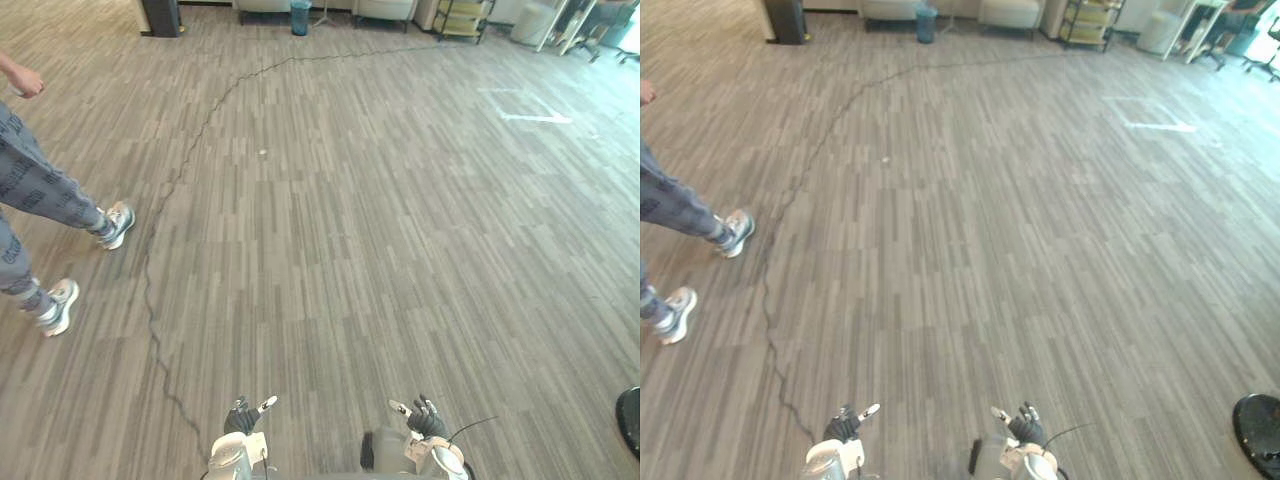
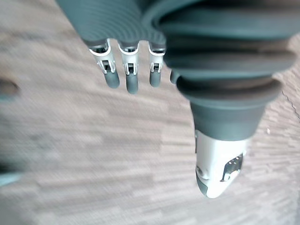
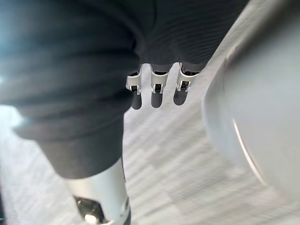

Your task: Pick up cushions and gather them together orderly.

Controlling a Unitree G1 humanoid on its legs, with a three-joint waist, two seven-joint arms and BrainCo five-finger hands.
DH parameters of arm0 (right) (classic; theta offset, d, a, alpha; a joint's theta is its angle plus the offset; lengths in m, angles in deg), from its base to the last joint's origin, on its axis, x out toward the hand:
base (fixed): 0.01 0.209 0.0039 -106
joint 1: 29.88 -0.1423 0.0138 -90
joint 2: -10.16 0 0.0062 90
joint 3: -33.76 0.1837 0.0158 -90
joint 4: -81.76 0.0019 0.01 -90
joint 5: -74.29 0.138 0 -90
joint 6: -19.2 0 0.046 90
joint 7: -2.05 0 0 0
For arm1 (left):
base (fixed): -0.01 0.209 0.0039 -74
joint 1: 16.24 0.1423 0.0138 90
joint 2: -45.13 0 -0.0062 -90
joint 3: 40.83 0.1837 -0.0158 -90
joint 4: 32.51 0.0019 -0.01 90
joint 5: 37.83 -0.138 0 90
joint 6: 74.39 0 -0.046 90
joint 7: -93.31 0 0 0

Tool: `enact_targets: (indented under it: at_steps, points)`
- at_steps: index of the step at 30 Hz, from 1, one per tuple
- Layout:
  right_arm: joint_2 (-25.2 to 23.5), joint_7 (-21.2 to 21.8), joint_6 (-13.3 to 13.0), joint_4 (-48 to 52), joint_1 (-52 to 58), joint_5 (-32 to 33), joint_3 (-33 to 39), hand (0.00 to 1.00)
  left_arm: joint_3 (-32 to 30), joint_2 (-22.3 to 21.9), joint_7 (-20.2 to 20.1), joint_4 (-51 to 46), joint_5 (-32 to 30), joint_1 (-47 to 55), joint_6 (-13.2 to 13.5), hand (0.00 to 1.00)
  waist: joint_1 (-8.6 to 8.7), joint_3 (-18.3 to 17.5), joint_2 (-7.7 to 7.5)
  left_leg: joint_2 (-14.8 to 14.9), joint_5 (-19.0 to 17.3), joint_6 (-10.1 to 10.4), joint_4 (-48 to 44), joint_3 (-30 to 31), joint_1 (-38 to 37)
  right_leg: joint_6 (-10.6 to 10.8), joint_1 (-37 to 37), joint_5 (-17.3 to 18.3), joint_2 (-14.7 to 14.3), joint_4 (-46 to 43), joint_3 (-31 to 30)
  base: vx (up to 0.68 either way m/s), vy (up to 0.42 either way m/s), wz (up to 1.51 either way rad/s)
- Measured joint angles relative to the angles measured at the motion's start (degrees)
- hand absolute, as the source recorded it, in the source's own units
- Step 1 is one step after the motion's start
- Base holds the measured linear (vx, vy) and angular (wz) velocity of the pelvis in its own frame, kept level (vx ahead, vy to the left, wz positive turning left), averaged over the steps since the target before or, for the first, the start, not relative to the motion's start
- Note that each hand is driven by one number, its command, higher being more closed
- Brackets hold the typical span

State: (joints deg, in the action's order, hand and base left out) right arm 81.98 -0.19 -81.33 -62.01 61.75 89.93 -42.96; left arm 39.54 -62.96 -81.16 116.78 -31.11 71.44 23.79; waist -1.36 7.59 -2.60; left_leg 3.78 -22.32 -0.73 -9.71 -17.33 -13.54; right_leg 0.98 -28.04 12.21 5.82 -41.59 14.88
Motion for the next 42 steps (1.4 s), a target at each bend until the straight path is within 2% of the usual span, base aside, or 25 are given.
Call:
enact_targets:
  at_steps: [1, 2, 3, 4, 6, 7, 8, 9, 10, 11, 15, 16, 18, 19, 21, 24, 25, 26, 28, 32, 34, 37, 39, 40, 42]
  points:
    - [0.8, 0.0, 0.0, -1.6, -0.9, 0.1, 0.1, 0.00, 0.2, -0.2, -0.6, 0.7, -0.3, -0.8, 0.2, 0.00, 1.97, 0.0, 0.42, 0.5, 0.0, 0.1, 1.7, 2.9, -2.7, -0.2, -0.6, -5.6, -2.2, 16.7, -0.7, 0.51, -0.108, 0.63]
    - [1.0, 0.0, 0.0, -1.7, -0.9, 0.1, 0.2, 0.00, 0.2, -0.2, -0.8, 1.0, -0.6, -1.0, 0.2, 0.00, 2.12, 0.0, 0.35, 0.5, 0.0, 0.1, 1.7, 3.8, -3.2, -0.2, -0.5, -7.0, -2.5, 19.6, -1.5, 0.87, -0.239, 0.73]
    - [2.2, 0.1, 0.3, -2.6, -0.5, 0.1, 0.1, 0.00, -0.1, -0.8, -1.0, 1.7, -1.0, -0.7, 0.2, 0.00, 2.27, 0.3, 1.68, 1.6, 0.0, 0.1, 1.3, 7.5, -6.1, -4.6, 1.3, -17.5, -5.3, 23.3, -4.1, 0.75, -0.196, 0.11]
    - [3.7, 0.4, 0.4, -3.6, -2.4, 0.0, 0.7, 0.00, -0.7, -1.0, -1.9, 2.9, -1.4, -0.7, 0.1, 0.00, 1.25, 0.4, 5.04, 3.7, 3.2, 2.9, -0.7, 10.2, -6.1, -5.6, 1.5, -14.0, -6.6, 19.3, -2.3, 0.89, -0.240, 0.03]
    - [3.4, 0.6, 0.4, -4.1, -2.8, 0.0, 2.1, 0.00, -1.4, -1.2, -1.9, 3.2, -1.6, -0.7, 0.1, 0.00, 1.50, 0.6, 5.31, 3.5, 8.4, 4.2, -2.9, 12.9, -6.2, -6.1, 1.6, -9.8, -5.7, 14.8, -1.9, 0.65, -0.195, 0.07]
    - [3.7, 1.0, 0.6, -3.8, -2.4, 0.1, 2.1, 0.00, -1.8, -1.5, -2.2, 3.1, -1.7, -0.4, 0.1, 0.00, 1.65, 0.6, 6.04, 3.6, 15.1, 4.0, -9.9, 15.5, -4.8, -6.1, 5.2, -6.1, -6.0, 14.1, -0.9, 0.74, -0.247, 0.32]
    - [3.4, 1.4, 0.6, -3.1, -1.6, 0.1, 0.8, 0.00, -2.0, -1.5, -2.3, 3.1, -1.8, 0.4, 0.1, 0.00, 1.84, 0.6, 6.07, 3.8, 22.5, 7.3, -20.9, 17.3, -0.1, -5.8, 9.5, -3.4, -6.2, 16.4, -0.9, 0.73, -0.227, 0.27]
    - [3.4, 1.6, 0.5, -3.1, -1.6, 0.2, 0.0, 0.00, -2.4, -1.3, -2.4, 2.8, -1.8, 0.7, 0.1, 0.00, 1.41, 0.7, 6.13, 4.4, 24.9, 9.2, -27.5, 18.3, 2.8, -5.9, 11.3, -3.0, -6.6, 17.8, -1.0, 0.65, -0.112, 0.07]
    - [2.5, 1.8, 0.3, -3.3, -1.7, 0.7, -1.0, 0.00, -3.0, -1.2, -2.6, 1.4, -1.8, 1.3, 0.2, 0.00, 0.78, 1.1, 6.40, 6.7, 21.9, 10.8, -44.1, 17.4, 11.7, -6.6, 17.3, -1.9, -8.5, 21.7, -1.4, 0.73, -0.102, -0.09]
    - [1.5, 1.8, 0.4, -3.4, -1.5, 0.8, -2.5, 0.00, -2.9, -1.1, -2.5, 0.3, -1.7, 1.9, 0.1, 0.00, 0.17, 1.7, 5.54, 7.9, 17.6, 8.8, -51.5, 15.6, 17.9, -7.0, 22.7, -1.0, -9.2, 25.3, -1.8, 0.60, -0.069, -0.08]
    - [0.0, 1.8, 0.3, -3.4, -1.5, 2.4, -4.3, 0.00, -2.3, -0.8, -2.4, -4.3, -1.4, 2.3, 1.5, 0.00, -2.33, 2.7, 3.73, 8.6, 10.0, 4.2, -47.9, 7.8, 30.9, -6.0, 33.3, 1.6, -8.8, 31.1, -5.3, 0.54, -0.025, -0.41]
    - [-0.2, 1.7, 0.3, -3.3, -1.8, 2.4, -4.5, 0.00, -2.3, -1.0, -2.3, -5.3, -0.8, 2.9, 2.1, 0.00, -2.86, 2.5, 3.91, 8.3, 8.7, 3.6, -36.9, 3.9, 33.0, -4.8, 36.4, 2.4, -7.9, 33.1, -7.3, 0.43, 0.076, -0.53]
    - [0.0, 1.6, 0.2, -3.3, -1.9, 2.4, -4.5, 0.00, -2.2, -1.0, -2.3, -5.4, 0.2, 3.1, 2.7, 0.00, -3.03, 2.5, 3.89, 5.9, 10.7, 3.4, -19.9, 2.7, 33.9, -3.4, 39.5, 3.8, -6.0, 35.1, -9.9, 0.59, 0.179, -0.82]
    - [0.0, 1.3, 0.2, -3.4, -1.5, 2.4, -4.6, 0.00, -2.1, -0.9, -2.3, -6.0, 1.0, 3.2, 2.8, 0.00, -3.63, 2.1, 3.28, 4.3, 17.4, 3.7, -11.2, 3.5, 34.6, -2.4, 41.7, 5.6, -4.1, 36.5, -12.7, 0.62, 0.247, -0.91]
    - [-0.3, 1.1, 0.2, -3.4, -0.8, 2.4, -5.4, 0.00, -1.7, 0.1, -2.0, -6.2, 1.3, 3.5, 2.8, 0.00, -4.31, -0.2, 1.16, 1.3, 19.9, 2.0, -10.6, 2.8, 34.5, -2.3, 42.0, 5.8, -1.2, 37.0, -16.1, 0.67, 0.280, -0.69]
    - [-1.9, 1.2, 0.3, -3.5, -0.2, 2.3, -5.0, 0.00, -2.1, 1.3, -2.0, -6.4, 1.3, 3.1, 2.7, 0.00, -4.36, 0.0, -0.60, 2.6, 16.7, -1.6, -24.2, 1.1, 35.3, 0.1, 40.8, -1.7, 0.1, 27.0, -21.8, 0.75, 0.336, -0.38]
    - [-1.4, 1.2, 0.1, -3.0, 2.2, 2.2, -5.0, 0.00, -1.1, 1.6, -1.9, -6.3, 1.3, 3.6, 2.8, 0.00, -4.33, -1.5, -2.07, 0.4, 15.4, -0.9, -19.7, 1.3, 31.9, 2.1, 37.1, -2.9, 1.0, 14.5, -23.2, 0.57, 0.294, -0.51]
    - [-0.9, 1.2, -0.1, -2.5, 2.6, 2.2, -5.1, 0.00, -0.9, 1.3, -1.8, -6.3, 1.3, 4.0, 2.7, 0.00, -4.82, -1.7, -1.16, 0.7, 14.8, -1.3, -16.4, 1.2, 29.8, 3.4, 35.1, -4.1, 0.6, 9.1, -23.3, 0.35, 0.216, -0.74]
    - [-0.6, 1.6, -0.2, -1.9, 3.4, 2.2, -5.7, 0.00, 1.6, 3.2, -1.7, -3.4, 1.3, 3.1, 2.5, 0.00, -3.43, -1.0, -2.53, -1.9, 7.5, -1.3, -14.9, -0.8, 21.2, 5.7, 22.7, -7.7, 3.2, -18.8, -21.5, 0.49, 0.177, -0.61]
    - [0.1, 1.8, -0.6, 1.2, 4.1, 0.3, -4.0, 0.00, 4.1, 1.7, -1.4, -1.3, 1.2, 2.8, 1.5, 0.00, -1.47, -0.1, -1.19, -1.1, 4.9, 0.2, -6.0, -3.3, 7.8, 2.4, 10.7, -0.8, 3.9, -22.3, -9.0, 0.51, 0.121, -0.44]
    - [0.5, 2.3, -1.1, 1.2, 4.0, 0.2, -2.7, 0.00, 4.1, 0.5, -1.8, -0.4, 0.7, 2.6, 1.2, 0.00, -0.65, 0.2, -0.83, -0.2, 4.5, 0.8, -0.6, -5.7, 0.4, 0.7, 7.7, 2.4, 2.8, -8.9, 0.3, 0.50, 0.043, -0.24]
    - [1.1, 2.3, -1.5, 1.2, 2.7, 0.2, -2.0, 0.00, 4.1, 0.1, -2.2, -0.2, -0.1, 1.7, 1.1, 0.00, 1.41, 0.5, -0.12, 0.7, 4.5, 0.8, 4.6, -6.1, -5.4, -1.9, 4.7, -3.5, 1.3, 14.9, 6.8, 0.59, -0.036, 0.18]
    - [1.2, 2.2, -1.4, 1.2, 2.9, 0.2, -2.1, 0.00, 4.1, 0.2, -2.3, -0.2, -0.5, 1.7, 1.1, 0.00, 1.38, 0.5, -0.16, 0.4, 4.5, 0.9, 4.7, -5.3, -6.7, -2.7, 4.3, -6.9, 0.7, 21.2, 7.1, 0.78, -0.159, 0.09]
    - [2.3, 2.3, -1.3, 1.4, 2.9, 0.2, -2.3, 0.00, 3.8, -0.5, -2.3, 0.1, -0.6, 3.1, 1.0, 0.00, 1.93, 0.4, 1.37, 1.9, 4.7, 1.2, 1.6, -1.9, -9.8, -9.7, 5.1, -13.7, -0.1, 19.2, 8.2, 0.87, -0.235, -0.19]
    - [3.3, 2.4, -1.2, 1.8, 2.5, 0.1, -2.3, 0.00, 3.8, -1.3, -2.5, 0.2, -1.0, 2.9, 1.0, 0.00, 1.31, 0.0, 4.70, 5.9, 8.6, 4.9, -10.2, 1.8, -6.9, -9.5, 6.3, -7.8, -3.0, 15.0, 7.8, 0.74, -0.222, -0.41]
